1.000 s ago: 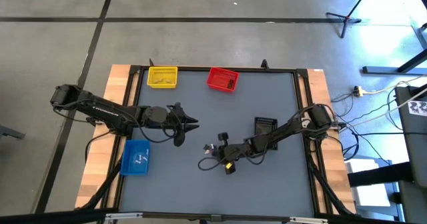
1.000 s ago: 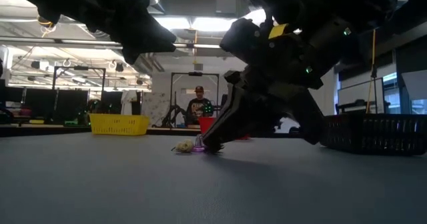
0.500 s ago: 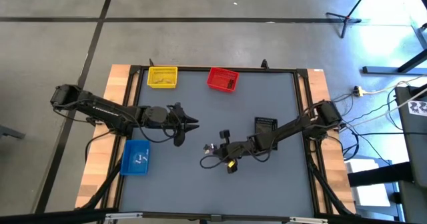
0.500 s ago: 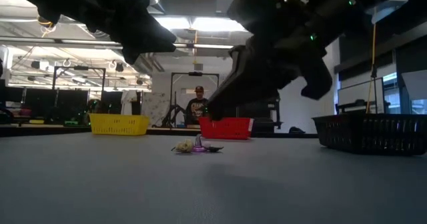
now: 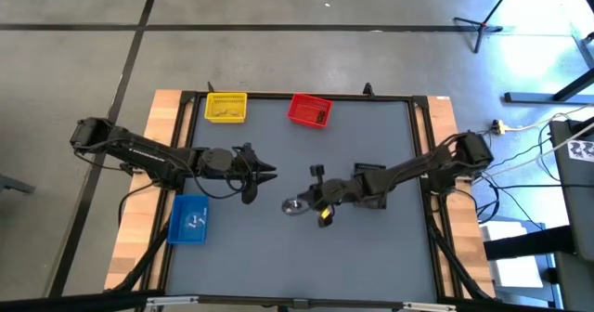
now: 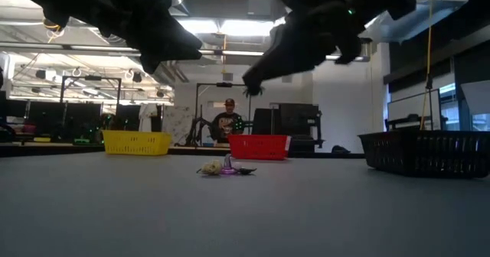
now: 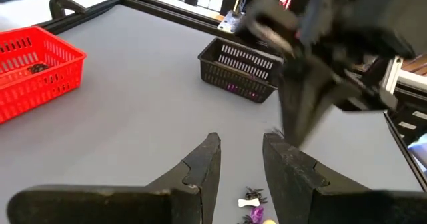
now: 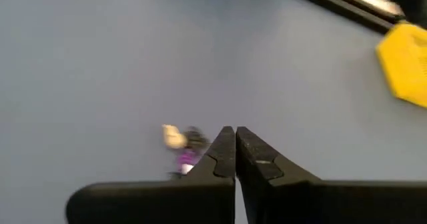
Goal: Sort Halloween decoration
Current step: Put the black spider toy into the red bin
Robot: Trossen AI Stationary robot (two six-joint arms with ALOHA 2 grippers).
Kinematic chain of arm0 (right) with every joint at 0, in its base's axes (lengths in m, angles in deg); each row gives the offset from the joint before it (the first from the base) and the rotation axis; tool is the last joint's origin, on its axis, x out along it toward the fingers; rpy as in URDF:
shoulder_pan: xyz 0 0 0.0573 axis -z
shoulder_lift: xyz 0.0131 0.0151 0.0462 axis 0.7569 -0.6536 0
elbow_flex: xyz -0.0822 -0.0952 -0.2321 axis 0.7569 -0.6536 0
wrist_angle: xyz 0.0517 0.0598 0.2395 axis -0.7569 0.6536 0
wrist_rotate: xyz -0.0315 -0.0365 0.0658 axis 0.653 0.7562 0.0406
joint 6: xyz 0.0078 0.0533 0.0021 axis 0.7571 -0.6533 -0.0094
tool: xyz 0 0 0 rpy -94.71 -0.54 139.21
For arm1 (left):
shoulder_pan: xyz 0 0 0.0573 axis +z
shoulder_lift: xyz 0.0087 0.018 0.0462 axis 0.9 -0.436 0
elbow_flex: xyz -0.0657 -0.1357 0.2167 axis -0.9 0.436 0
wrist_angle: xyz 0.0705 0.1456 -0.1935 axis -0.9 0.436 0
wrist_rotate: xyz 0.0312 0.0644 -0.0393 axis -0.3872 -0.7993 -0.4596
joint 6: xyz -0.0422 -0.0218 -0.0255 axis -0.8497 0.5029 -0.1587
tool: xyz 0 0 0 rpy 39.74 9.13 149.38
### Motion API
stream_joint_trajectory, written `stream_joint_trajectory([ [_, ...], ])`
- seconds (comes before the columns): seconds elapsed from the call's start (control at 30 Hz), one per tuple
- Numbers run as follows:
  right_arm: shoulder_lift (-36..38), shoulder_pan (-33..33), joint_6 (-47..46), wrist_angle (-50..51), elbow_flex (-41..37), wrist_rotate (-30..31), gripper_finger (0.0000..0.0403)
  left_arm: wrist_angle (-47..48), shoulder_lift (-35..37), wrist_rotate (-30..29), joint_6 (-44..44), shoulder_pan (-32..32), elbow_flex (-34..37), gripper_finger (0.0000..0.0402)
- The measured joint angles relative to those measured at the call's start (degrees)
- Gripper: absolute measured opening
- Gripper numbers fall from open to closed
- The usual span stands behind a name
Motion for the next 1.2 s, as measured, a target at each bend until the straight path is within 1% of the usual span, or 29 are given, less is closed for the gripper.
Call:
stream_joint_trajectory([
  [0.17,4.3,5.5,3.7,1.4,0.1,0.0,0.0002,0.0,0.0,0.3,0.0,0.0,0.0,0.0105],
  [0.3,6.0,10.9,6.4,1.0,0.1,0.0,0.0002,-0.2,0.0,0.4,0.0,0.0,0.0,0.0105],
  [0.43,6.0,16.8,7.9,0.6,0.1,-0.2,0.0002,-0.2,0.0,0.4,0.0,0.0,0.0,0.0105],
  [0.73,6.0,29.5,10.0,-0.1,0.1,-4.3,0.0002,-0.1,0.0,0.4,0.0,0.0,0.0,0.0105],
  [0.87,6.0,34.6,11.5,0.0,0.1,-4.9,0.0002,-0.1,0.0,0.4,0.0,0.0,0.0,0.0105],
  [0.93,6.0,37.0,11.5,0.0,0.1,-6.4,0.0002,-0.1,0.0,0.4,0.0,0.0,0.0,0.0105],
  [1.1,5.6,41.9,11.4,-0.2,0.1,-13.4,0.0002,-0.1,0.0,0.4,0.0,0.0,0.0,0.0105],
  [1.2,5.1,43.6,11.4,-0.6,0.1,-15.4,0.0002,-0.1,0.0,0.1,0.0,0.0,0.0,0.0105],
])
